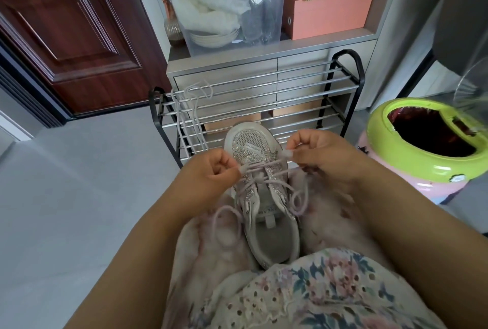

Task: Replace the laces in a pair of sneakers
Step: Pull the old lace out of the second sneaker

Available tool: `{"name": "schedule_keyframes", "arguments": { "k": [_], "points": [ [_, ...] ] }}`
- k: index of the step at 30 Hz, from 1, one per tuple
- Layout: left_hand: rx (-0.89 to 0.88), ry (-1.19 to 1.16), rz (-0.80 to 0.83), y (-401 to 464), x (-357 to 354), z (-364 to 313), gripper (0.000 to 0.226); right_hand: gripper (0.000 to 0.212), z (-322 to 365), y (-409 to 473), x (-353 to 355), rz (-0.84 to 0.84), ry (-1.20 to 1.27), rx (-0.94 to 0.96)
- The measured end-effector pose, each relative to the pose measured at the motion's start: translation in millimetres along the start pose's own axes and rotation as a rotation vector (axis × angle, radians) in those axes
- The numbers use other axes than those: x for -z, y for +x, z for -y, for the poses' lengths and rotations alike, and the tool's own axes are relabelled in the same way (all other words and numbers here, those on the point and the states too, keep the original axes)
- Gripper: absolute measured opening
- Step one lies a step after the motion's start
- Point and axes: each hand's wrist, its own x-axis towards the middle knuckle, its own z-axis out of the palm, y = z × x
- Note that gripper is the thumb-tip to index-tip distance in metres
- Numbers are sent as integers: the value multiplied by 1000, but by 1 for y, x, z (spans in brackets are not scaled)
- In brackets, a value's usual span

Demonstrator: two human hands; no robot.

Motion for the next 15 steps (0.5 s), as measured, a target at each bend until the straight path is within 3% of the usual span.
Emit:
{"name": "schedule_keyframes", "arguments": {
  "k": [4,7,11,13,15],
  "points": [
    [57,-60,14,-6,15,12,39,16,-6,2,7,-52,114,55],
    [1,-348,98,-9,14,18,49,16,-5,4,1,-9,340,86],
    [-69,-847,167,-6,10,20,26,38,-6,5,2,58,567,111],
    [-9,-925,85,-5,10,17,31,31,-8,4,4,-29,426,126],
    [31,-792,-11,-4,14,17,25,24,-7,3,8,-142,117,176]
  ]
}}
